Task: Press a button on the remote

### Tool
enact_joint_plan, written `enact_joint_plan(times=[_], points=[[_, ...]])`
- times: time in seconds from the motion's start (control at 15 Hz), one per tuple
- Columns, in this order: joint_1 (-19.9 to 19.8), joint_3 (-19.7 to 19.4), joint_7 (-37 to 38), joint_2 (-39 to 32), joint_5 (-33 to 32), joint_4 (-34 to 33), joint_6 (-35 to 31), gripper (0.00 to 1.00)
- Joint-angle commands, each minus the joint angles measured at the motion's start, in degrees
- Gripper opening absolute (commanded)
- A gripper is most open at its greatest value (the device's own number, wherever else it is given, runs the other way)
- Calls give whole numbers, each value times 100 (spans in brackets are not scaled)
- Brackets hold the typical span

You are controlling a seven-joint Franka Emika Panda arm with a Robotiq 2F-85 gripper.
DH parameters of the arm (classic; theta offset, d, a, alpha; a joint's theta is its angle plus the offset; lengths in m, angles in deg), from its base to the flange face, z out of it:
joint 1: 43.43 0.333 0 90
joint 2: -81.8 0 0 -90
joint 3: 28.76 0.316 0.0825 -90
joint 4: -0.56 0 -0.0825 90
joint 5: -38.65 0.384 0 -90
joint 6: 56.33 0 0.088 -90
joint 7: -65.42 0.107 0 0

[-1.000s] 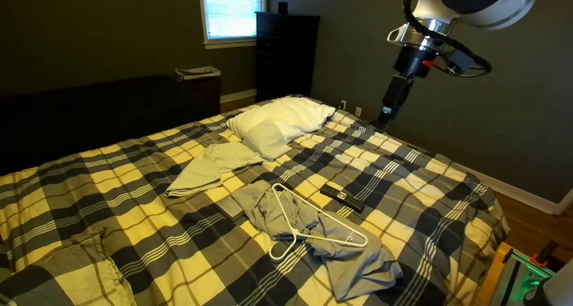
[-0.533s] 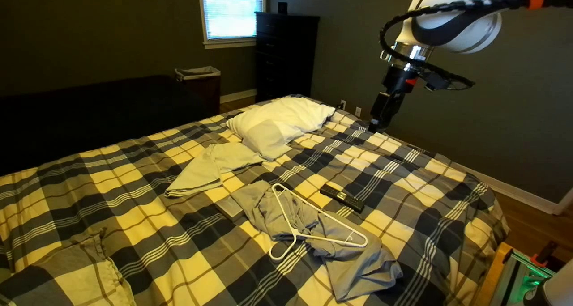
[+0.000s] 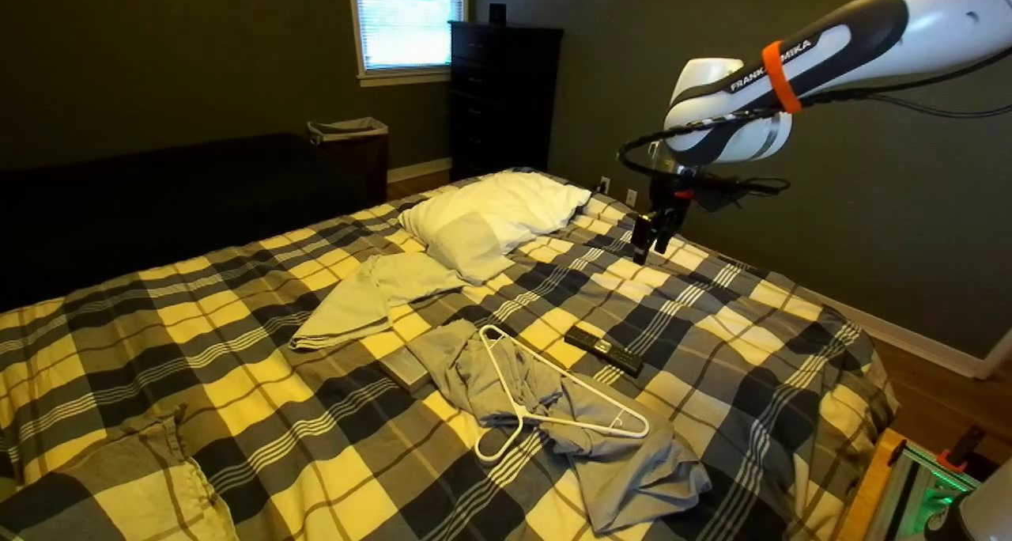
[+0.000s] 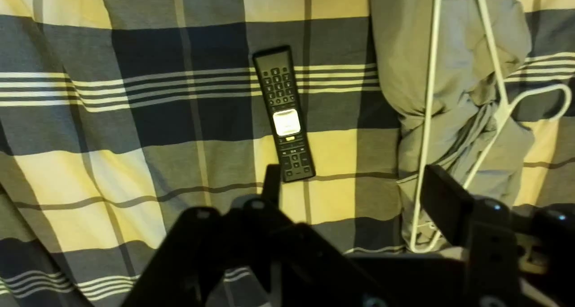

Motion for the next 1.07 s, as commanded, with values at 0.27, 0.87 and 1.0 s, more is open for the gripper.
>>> enact_joint_plan(times=[0.27,0.87,1.0], points=[[-142,105,634,-1688,-699,-907,-511,19],[-268,276,494,-1890,-606,-1002,-596,1],[-276,276,493,-1869,-604,-1001,-596,1]])
